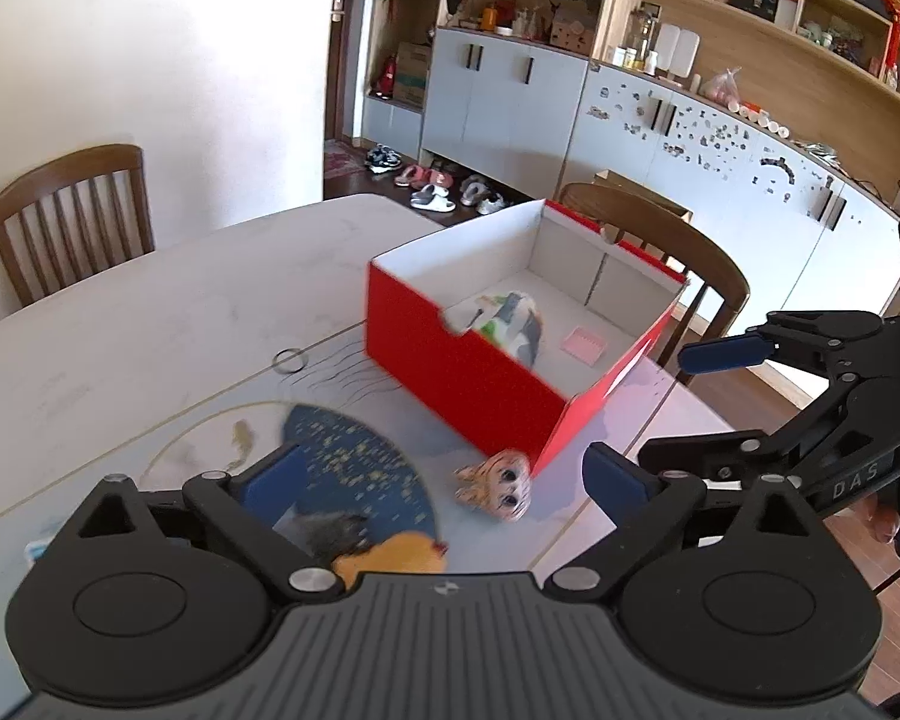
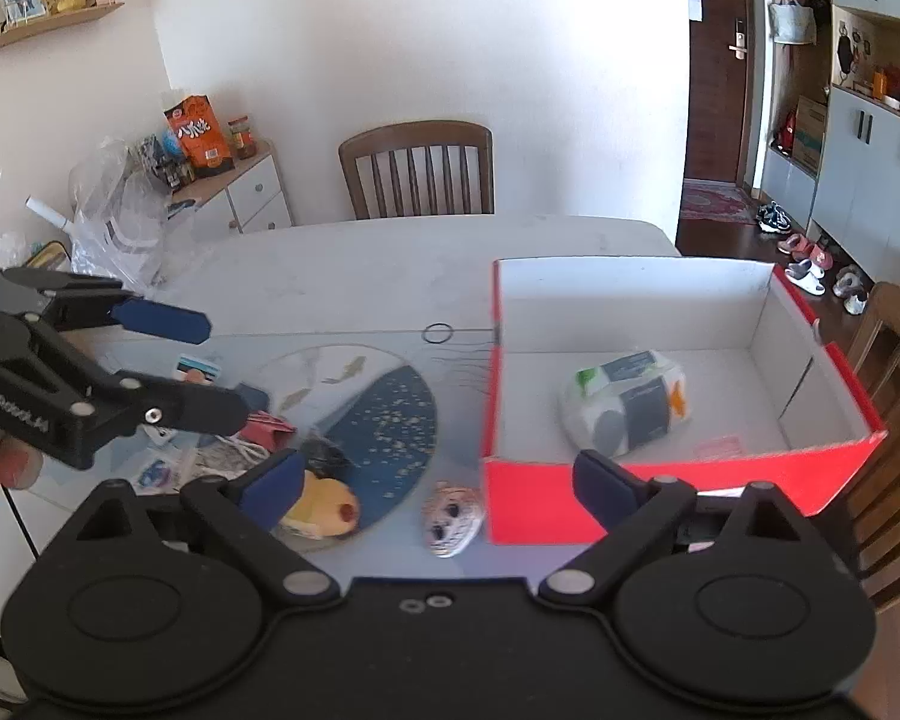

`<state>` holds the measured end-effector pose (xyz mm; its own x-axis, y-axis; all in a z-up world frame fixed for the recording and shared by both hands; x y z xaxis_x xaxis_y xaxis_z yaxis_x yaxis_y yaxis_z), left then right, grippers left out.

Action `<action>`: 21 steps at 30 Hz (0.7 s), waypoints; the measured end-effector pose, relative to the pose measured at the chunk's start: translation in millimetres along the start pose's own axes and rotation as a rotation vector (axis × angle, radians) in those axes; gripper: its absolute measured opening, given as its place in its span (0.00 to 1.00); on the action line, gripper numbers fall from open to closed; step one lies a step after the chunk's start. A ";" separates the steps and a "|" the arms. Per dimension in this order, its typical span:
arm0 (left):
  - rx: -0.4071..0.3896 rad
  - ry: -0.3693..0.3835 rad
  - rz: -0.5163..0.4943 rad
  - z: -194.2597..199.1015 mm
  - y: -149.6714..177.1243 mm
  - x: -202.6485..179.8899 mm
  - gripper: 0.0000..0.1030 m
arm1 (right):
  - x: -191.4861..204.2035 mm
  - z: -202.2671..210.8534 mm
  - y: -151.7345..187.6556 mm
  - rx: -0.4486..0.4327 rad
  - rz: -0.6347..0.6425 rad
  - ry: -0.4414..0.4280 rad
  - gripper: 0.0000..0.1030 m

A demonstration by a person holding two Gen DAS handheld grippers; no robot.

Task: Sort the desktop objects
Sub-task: 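Move both grippers back over the table toward the remaining items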

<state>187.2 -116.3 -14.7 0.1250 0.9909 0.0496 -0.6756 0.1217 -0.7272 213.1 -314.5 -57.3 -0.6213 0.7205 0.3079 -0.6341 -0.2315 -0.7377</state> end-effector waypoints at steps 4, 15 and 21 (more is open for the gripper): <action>-0.003 -0.015 0.022 8.5 19.7 22.6 0.98 | 17.4 -9.1 6.7 -0.011 -0.001 -0.007 0.97; 0.038 -0.097 0.078 16.4 86.4 79.5 0.99 | 48.0 -43.8 27.3 -0.022 -0.027 0.035 0.99; 0.095 -0.113 0.095 6.9 116.5 95.6 0.99 | 61.0 -62.1 32.5 -0.008 -0.023 0.054 0.99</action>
<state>115.5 -6.9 -90.0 -0.0210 0.9977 0.0644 -0.7468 0.0272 -0.6645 183.1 -237.5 -99.8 -0.5807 0.7600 0.2919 -0.6440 -0.2094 -0.7358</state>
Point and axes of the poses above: each gripper's, at about its wrist camera, not at the fingertips, and z roughly against the way its jaws point, x to its left, y to its underside, the point moved 4 cm from there along -z, roughly the way its jaws point, and after that the axes turned 15 degrees about -y, right-handed, at the moved point
